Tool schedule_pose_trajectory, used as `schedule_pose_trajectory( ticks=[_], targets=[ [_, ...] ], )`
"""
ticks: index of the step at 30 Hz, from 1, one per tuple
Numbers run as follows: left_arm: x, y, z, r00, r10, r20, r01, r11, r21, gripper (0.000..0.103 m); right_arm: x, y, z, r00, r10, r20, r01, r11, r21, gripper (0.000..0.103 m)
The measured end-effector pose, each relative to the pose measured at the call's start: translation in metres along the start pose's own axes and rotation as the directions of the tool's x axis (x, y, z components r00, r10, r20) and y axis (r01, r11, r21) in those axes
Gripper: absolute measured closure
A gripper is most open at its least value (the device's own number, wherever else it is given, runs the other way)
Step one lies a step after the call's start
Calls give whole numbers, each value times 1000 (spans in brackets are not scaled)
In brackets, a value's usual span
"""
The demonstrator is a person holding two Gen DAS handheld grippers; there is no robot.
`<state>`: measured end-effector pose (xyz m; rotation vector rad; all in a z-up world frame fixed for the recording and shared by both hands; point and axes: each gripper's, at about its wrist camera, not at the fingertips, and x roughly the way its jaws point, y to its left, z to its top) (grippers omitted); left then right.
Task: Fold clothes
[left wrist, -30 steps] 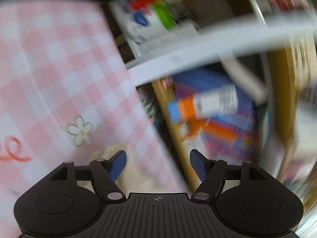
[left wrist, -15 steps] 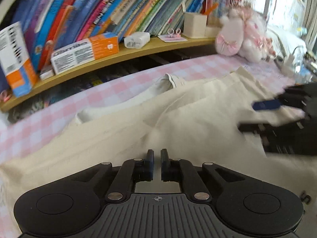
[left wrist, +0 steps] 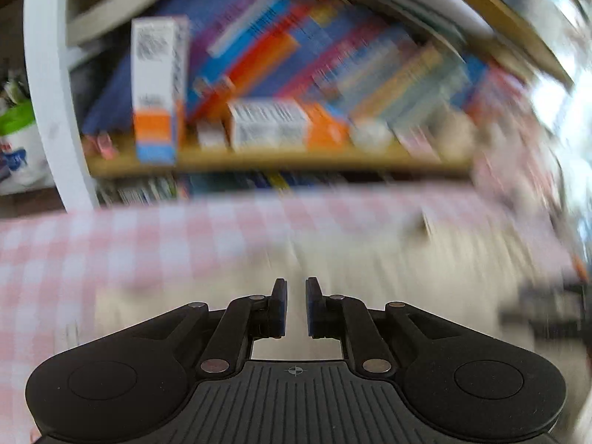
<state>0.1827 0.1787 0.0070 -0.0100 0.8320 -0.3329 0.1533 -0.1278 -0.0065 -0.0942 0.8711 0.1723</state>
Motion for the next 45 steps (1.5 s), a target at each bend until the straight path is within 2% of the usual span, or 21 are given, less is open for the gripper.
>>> schedule_pose_trajectory(
  ticks=[2, 4, 5, 7, 8, 11, 15, 17, 19, 21, 25, 26, 28, 31, 33, 36, 37, 39, 42, 43, 45],
  targets=[
    [-3, 5, -23, 999, 36, -38, -36, 999, 0, 91, -2, -1, -1, 1000, 0, -3, 0, 1000, 10, 44],
    [-14, 14, -32, 996, 81, -48, -84, 994, -70, 91, -10, -3, -5, 1000, -16, -9, 16, 999, 36, 45],
    [-25, 16, -35, 997, 69, -25, -71, 991, -111, 89, -15, -4, -8, 1000, -23, -10, 24, 998, 52, 44],
    [-45, 20, -41, 999, 48, 23, -43, 981, -191, 77, -30, -9, -18, 1000, -23, -11, 24, 996, 89, 44],
    [-54, 19, -44, 998, 41, 45, -30, 976, -215, 68, -38, -11, -24, 1000, -20, -14, 21, 994, 106, 44],
    [-72, -1, -50, 997, 36, 74, -22, 983, -183, 64, -63, -18, -46, 1000, -9, -29, 13, 989, 150, 43],
    [-87, -32, -67, 998, 46, 53, -37, 987, -154, 64, -96, -24, -74, 999, -24, -33, 29, 987, 158, 44],
    [-90, -47, -74, 998, 46, 39, -40, 989, -142, 64, -111, -31, -84, 999, -47, -23, 51, 983, 176, 44],
    [-93, -64, -82, 998, 49, 27, -45, 991, -130, 64, -123, -39, -93, 994, -108, -28, 111, 974, 198, 47],
    [-95, -81, -91, 998, 66, 23, -62, 991, -114, 55, -130, -51, -102, 990, -127, -59, 137, 966, 219, 53],
    [-96, -111, -104, 994, 106, 7, -103, 983, -151, 41, -133, -71, -118, 994, -34, -107, 61, 965, 254, 61],
    [-97, -117, -106, 994, 113, 13, -109, 980, -167, 35, -132, -73, -121, 994, -12, -111, 41, 965, 260, 62],
    [-94, -130, -108, 991, 135, 11, -131, 980, -147, 30, -130, -75, -124, 993, 28, -112, 3, 963, 269, 69],
    [-86, -145, -111, 983, 184, -15, -185, 979, -83, 30, -127, -77, -129, 991, 79, -112, -46, 960, 277, 71],
    [-81, -148, -113, 975, 216, -46, -219, 972, -81, 30, -126, -75, -128, 991, 88, -104, -60, 967, 249, 73],
    [-71, -148, -118, 966, 241, -93, -250, 963, -105, 30, -126, -72, -125, 989, 111, -95, -92, 980, 179, 90],
    [-69, -148, -120, 962, 254, -104, -264, 959, -104, 28, -126, -70, -124, 989, 119, -93, -104, 982, 155, 91],
    [-67, -152, -123, 952, 285, -111, -296, 951, -91, 19, -146, -69, -119, 992, 123, -7, -122, 987, 106, 91],
    [-68, -152, -126, 947, 300, -116, -313, 943, -114, 16, -177, -69, -112, 985, 132, 109, -139, 989, 60, 91],
    [-68, -152, -126, 946, 304, -117, -317, 941, -117, 16, -180, -71, -111, 984, 137, 113, -145, 987, 71, 91],
    [-69, -153, -127, 943, 310, -119, -324, 938, -121, 15, -165, -75, -114, 991, 131, 40, -135, 984, 116, 91]
  ],
)
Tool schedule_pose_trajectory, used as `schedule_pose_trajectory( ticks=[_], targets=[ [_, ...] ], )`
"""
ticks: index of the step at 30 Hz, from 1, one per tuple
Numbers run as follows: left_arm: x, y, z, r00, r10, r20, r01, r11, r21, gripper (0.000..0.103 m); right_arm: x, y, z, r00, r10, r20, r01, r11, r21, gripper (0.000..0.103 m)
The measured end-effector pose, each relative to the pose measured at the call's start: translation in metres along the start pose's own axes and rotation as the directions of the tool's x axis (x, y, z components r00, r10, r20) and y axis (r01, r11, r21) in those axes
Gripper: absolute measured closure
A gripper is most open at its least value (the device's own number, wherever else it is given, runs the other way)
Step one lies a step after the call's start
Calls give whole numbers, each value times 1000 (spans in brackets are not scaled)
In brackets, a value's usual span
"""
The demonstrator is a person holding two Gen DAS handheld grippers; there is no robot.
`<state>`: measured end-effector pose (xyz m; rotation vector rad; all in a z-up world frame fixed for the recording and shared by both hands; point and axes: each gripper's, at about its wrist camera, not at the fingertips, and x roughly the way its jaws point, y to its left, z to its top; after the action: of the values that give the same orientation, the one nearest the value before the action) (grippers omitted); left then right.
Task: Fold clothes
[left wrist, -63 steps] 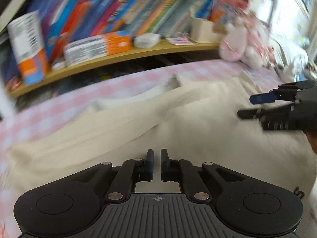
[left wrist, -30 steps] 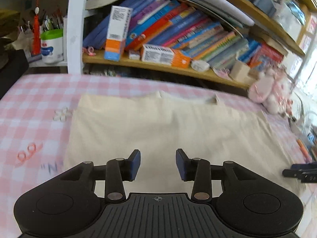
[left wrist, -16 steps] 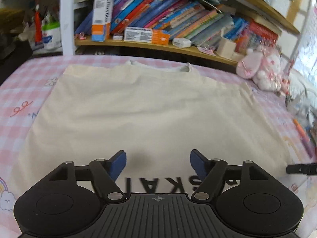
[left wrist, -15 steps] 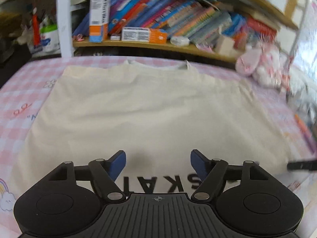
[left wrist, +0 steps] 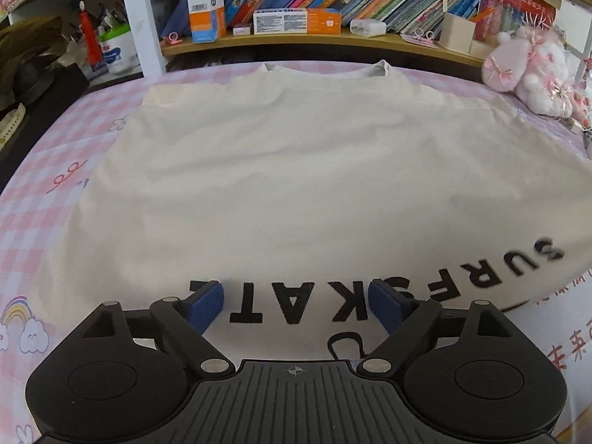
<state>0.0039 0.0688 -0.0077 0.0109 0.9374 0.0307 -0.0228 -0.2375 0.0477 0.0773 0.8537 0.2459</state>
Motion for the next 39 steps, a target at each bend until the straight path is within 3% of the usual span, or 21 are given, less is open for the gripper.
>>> schedule_pose_trajectory(
  ticks=[3, 6, 9, 12, 14, 17, 21, 29, 39],
  targets=[
    [-1, -1, -1, 1000, 12, -2, -12, 1000, -9, 13, 32, -11, -12, 992, -13, -129, 19, 999, 43, 91],
    [-2, -1, -1, 1000, 23, -4, -23, 1000, -20, 12, 40, -8, -14, 988, -16, -157, 17, 1000, 5, 90],
    [-4, -1, -2, 999, 50, -7, -50, 998, -41, 12, 35, -2, -12, 991, -57, -122, 50, 997, -57, 79],
    [-12, -1, -5, 997, 76, 10, -75, 995, -63, 12, 24, 5, -5, 996, -91, -13, 89, 987, -132, 70],
    [-18, -1, -6, 997, 79, 24, -77, 994, -80, 12, 18, 13, 0, 995, -78, 63, 88, 978, -188, 66],
    [-24, -3, -9, 997, 77, 31, -74, 993, -93, 12, 20, 30, 5, 995, -27, 92, 52, 961, -270, 65],
    [-28, -5, -12, 995, 93, 32, -90, 992, -89, 12, 32, 42, 4, 998, 44, 46, -28, 955, -295, 66],
    [-35, 7, -17, 992, 121, 30, -115, 982, -150, 12, 55, 40, -9, 996, 13, -91, -40, 953, -300, 68],
    [-40, 17, -22, 987, 159, 30, -151, 972, -179, 12, 49, 35, -15, 996, 23, -89, -49, 951, -304, 66]
  ],
)
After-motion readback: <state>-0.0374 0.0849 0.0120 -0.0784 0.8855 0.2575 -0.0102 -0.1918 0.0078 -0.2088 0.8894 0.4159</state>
